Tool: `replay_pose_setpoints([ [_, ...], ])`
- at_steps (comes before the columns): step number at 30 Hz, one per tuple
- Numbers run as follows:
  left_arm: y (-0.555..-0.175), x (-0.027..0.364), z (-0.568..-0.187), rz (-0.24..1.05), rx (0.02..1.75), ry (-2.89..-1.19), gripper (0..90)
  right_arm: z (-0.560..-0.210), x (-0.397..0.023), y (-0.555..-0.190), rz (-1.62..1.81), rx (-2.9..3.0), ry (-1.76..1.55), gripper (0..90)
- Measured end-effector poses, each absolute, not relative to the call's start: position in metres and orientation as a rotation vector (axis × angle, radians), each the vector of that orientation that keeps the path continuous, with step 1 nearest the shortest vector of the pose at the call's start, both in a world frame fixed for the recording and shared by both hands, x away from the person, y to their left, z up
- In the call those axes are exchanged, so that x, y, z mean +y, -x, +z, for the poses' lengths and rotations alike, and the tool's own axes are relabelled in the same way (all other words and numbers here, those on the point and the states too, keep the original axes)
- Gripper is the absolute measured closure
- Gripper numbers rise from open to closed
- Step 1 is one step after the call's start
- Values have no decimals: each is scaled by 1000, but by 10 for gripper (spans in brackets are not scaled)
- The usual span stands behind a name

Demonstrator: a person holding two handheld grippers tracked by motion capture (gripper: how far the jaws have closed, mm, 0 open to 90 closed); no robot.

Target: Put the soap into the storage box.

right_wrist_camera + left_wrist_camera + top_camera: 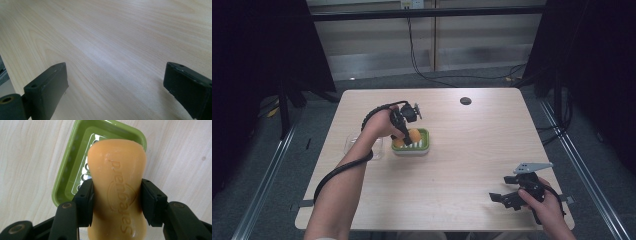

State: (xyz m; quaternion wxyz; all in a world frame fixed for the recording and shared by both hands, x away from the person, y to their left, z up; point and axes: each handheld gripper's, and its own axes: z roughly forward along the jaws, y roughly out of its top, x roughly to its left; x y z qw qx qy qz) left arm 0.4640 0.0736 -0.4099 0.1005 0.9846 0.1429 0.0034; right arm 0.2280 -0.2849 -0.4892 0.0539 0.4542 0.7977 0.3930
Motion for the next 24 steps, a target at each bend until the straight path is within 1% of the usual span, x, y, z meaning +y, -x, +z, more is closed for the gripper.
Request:
replay_pose_setpoints([
  [1,-465,74,-409,-6,412,-2923,498,-489,-285,-228,1193,2427,-1382,51],
  [4,-467,74,-410,13,420,-2914,498,-489,-285,-228,1195,2423,-1382,51],
  [6,-467,74,-409,-2,446,-2913,498,-489,-286,-228,1195,2421,-1381,51],
  [8,-469,73,-410,14,432,-2916,498,-489,-286,-228,1194,2421,-1382,51],
  [10,-470,73,-409,-3,425,-2929,498,-489,-286,-228,1192,2420,-1382,51],
  [11,-470,73,-410,18,425,-2926,498,-489,-286,-228,1191,2421,-1383,51],
  [15,-472,71,-411,22,409,-2929,498,-489,-286,-228,1194,2417,-1382,51],
  [17,-472,70,-413,30,431,-2916,498,-489,-286,-228,1196,2418,-1380,51],
  [18,-473,70,-412,32,397,-2939,498,-489,-287,-228,1193,2418,-1386,51],
  [21,-474,70,-413,31,397,-2934,497,-489,-287,-228,1193,2420,-1384,51],
  [24,-474,68,-414,56,390,-2933,497,-489,-287,-228,1195,2417,-1386,51],
])
